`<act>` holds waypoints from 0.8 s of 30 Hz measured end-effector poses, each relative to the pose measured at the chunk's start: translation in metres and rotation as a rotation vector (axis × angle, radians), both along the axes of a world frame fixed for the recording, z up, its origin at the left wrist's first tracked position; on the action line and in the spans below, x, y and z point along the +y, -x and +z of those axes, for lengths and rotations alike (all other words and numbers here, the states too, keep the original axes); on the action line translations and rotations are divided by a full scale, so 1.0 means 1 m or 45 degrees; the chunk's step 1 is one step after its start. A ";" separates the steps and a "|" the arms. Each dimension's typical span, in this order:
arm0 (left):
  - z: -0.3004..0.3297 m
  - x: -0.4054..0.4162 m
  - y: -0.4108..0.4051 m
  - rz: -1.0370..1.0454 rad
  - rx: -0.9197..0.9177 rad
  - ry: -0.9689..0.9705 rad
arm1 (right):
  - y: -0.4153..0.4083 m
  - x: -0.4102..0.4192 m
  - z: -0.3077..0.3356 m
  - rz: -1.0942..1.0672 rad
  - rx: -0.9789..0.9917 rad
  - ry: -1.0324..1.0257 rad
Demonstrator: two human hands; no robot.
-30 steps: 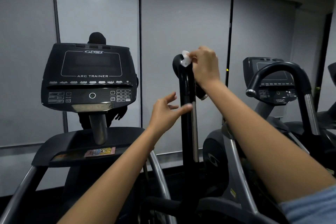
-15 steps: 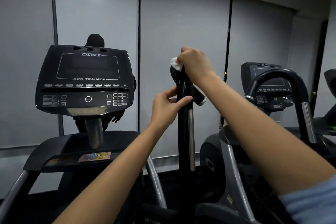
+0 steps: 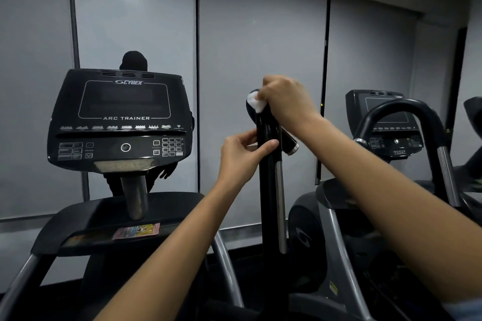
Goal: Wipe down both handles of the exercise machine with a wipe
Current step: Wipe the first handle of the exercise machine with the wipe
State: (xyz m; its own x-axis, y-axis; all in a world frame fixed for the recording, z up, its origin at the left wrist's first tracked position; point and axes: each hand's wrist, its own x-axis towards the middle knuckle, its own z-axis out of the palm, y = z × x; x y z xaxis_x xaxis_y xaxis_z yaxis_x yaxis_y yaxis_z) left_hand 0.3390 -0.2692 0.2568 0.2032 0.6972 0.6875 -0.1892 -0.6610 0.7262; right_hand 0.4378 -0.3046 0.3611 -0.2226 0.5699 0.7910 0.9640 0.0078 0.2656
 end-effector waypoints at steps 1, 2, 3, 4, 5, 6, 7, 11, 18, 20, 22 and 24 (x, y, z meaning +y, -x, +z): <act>-0.001 0.001 -0.001 -0.016 -0.014 0.011 | 0.000 0.011 0.013 -0.019 0.020 0.020; -0.001 0.001 -0.001 -0.027 -0.019 0.013 | 0.000 0.020 0.023 -0.022 0.042 0.038; -0.001 0.002 -0.001 -0.031 -0.016 0.012 | 0.001 0.026 0.030 -0.007 0.070 0.054; 0.000 0.003 -0.001 -0.033 -0.012 0.012 | 0.002 0.027 0.032 0.011 0.091 0.068; 0.000 0.003 0.000 -0.033 -0.006 0.015 | 0.003 0.025 0.030 0.027 0.105 0.071; 0.001 0.004 0.000 -0.033 -0.002 0.021 | 0.002 0.019 0.025 0.043 0.107 0.055; 0.000 0.004 0.000 -0.037 -0.001 0.022 | 0.000 0.011 0.017 0.072 0.102 0.022; 0.001 0.004 0.002 -0.054 0.009 0.007 | -0.007 -0.015 -0.017 0.209 0.044 -0.078; 0.000 0.002 0.002 -0.069 -0.010 0.020 | -0.002 0.029 0.042 0.104 0.131 0.118; 0.000 0.003 0.003 -0.086 -0.009 0.019 | 0.001 0.039 0.051 0.095 0.186 0.192; 0.001 0.003 0.004 -0.096 -0.002 0.023 | 0.001 0.041 0.050 0.098 0.202 0.191; 0.002 0.004 0.005 -0.084 0.019 0.024 | -0.001 0.032 0.042 0.115 0.179 0.122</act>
